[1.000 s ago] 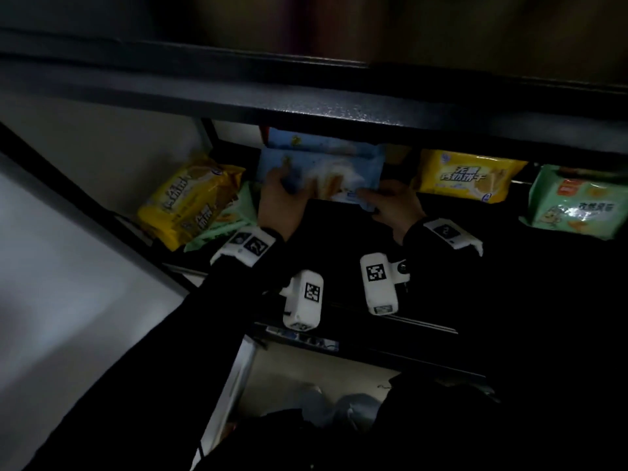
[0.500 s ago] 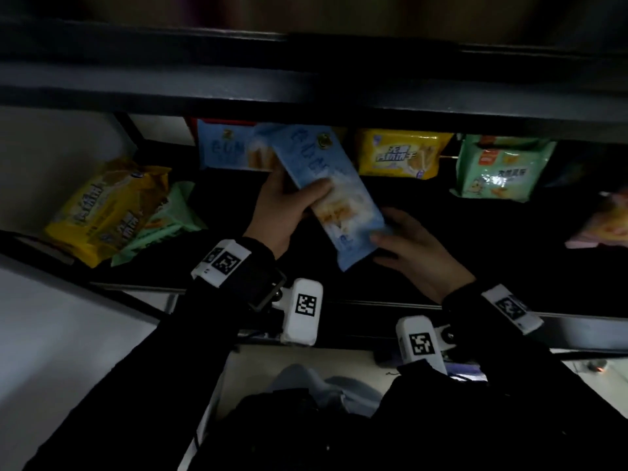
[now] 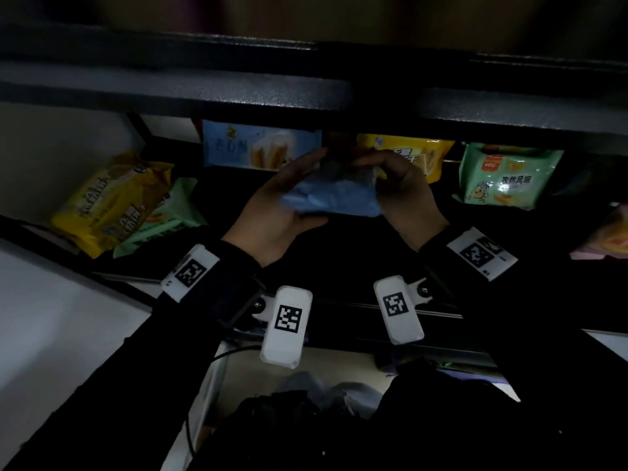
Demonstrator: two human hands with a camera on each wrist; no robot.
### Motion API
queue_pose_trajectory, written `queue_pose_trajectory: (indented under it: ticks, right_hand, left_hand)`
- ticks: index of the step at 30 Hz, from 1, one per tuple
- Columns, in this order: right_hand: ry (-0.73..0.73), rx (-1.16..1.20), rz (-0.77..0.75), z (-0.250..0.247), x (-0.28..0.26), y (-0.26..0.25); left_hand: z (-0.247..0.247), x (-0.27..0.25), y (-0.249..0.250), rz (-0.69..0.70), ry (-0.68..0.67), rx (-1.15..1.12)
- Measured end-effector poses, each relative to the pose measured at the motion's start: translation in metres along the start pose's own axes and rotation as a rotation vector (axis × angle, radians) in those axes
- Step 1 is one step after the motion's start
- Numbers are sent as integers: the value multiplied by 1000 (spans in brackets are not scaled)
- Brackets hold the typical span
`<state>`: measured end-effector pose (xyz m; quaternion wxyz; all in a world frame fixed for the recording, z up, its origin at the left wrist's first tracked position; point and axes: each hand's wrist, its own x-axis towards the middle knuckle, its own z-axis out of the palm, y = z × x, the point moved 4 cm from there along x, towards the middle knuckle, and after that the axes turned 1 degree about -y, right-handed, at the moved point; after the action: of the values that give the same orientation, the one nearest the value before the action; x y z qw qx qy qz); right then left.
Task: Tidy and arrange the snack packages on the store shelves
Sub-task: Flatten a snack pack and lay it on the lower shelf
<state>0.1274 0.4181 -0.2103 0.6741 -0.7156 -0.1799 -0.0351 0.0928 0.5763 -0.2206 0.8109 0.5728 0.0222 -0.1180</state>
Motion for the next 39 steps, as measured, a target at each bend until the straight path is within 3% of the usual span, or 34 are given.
queue_pose_trajectory:
  ticks: [4, 6, 8, 11, 12, 14, 20, 26, 29, 36, 39]
  right_hand:
    - [-22, -176, -77, 3, 0, -2]
    - [-3, -269, -48, 1, 0, 4]
    - [53, -228, 73, 1, -4, 11]
    - [124, 250, 362, 0, -8, 13]
    - [97, 415, 489, 3, -10, 16]
    - [-8, 506, 625, 10, -12, 15]
    - [-108, 399, 644, 7, -10, 17]
    - [-321, 248, 719, 16, -25, 19]
    - [-309, 264, 669, 17, -24, 15]
    - [-168, 257, 585, 14, -14, 12]
    - [-201, 246, 589, 16, -13, 11]
  left_hand:
    - [-3, -6, -12, -298, -128, -224]
    - [-2, -5, -15, -283, -175, -108]
    - [-4, -5, -19, -238, -168, 41]
    - [-8, -2, -21, -184, -80, 110]
    - [-9, -1, -23, -161, -62, 116]
    - [-5, -2, -28, -130, -53, 134]
    - [-2, -3, -27, -194, -123, 217]
    - [-9, 9, -9, -147, 12, 223]
    - [-11, 10, -8, -141, 27, 188]
    - [-7, 9, -3, -140, -88, 188]
    - [-10, 12, 3, -92, 2, 86]
